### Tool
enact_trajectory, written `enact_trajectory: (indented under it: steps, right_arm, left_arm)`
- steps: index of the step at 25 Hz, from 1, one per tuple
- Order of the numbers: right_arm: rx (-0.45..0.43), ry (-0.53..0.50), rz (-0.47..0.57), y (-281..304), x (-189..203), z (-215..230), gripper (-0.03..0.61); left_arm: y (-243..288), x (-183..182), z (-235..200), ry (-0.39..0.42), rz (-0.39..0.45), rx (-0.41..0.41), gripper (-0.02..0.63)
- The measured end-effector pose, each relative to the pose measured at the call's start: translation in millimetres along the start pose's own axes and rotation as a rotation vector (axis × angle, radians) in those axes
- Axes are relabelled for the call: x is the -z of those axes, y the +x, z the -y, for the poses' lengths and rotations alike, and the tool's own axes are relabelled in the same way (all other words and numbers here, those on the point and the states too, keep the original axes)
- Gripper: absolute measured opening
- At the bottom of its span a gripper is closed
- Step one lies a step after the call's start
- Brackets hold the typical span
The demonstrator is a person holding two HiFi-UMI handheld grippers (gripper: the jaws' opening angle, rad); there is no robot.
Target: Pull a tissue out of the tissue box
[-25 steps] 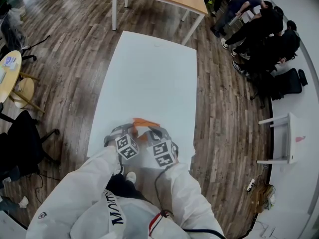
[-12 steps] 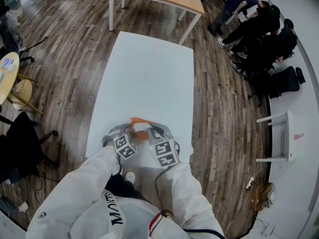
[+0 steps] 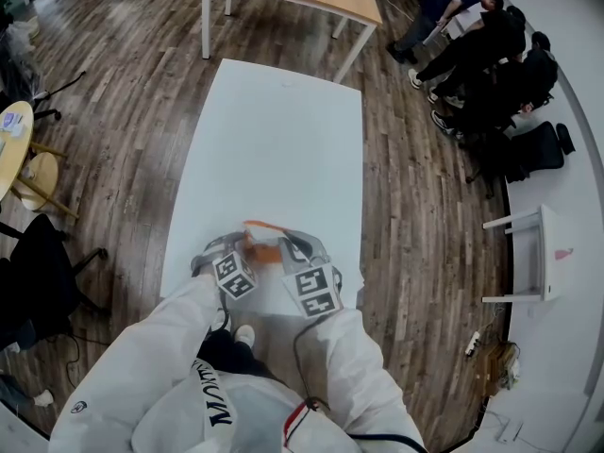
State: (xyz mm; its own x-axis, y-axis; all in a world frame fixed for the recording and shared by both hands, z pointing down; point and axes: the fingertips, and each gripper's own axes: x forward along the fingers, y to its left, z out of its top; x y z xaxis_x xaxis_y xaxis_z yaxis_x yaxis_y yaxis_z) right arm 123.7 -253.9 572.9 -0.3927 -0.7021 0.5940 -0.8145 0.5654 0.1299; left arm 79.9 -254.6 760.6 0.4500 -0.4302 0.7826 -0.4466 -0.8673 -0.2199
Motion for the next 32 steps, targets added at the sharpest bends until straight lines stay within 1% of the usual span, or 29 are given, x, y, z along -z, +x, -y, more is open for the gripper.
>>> enact_trajectory:
  steps: [10,17,32]
  right_arm:
    - [0.025,0.008,0.011,-10,-2,7,0.003]
    - [0.032,0.011,0.016,-13,-4,7,0.003]
    - [0.059,0.013,0.039,-23,-9,11,0.003]
  left_arm:
    - [-2,-3,-1,0.001,0.013,-0.002,0.172]
    - [-10,-16,-8,0.002,0.047,-0.024,0.172]
    - [-26,-28,-14,-0.014,0.100,-0.055,0.164]
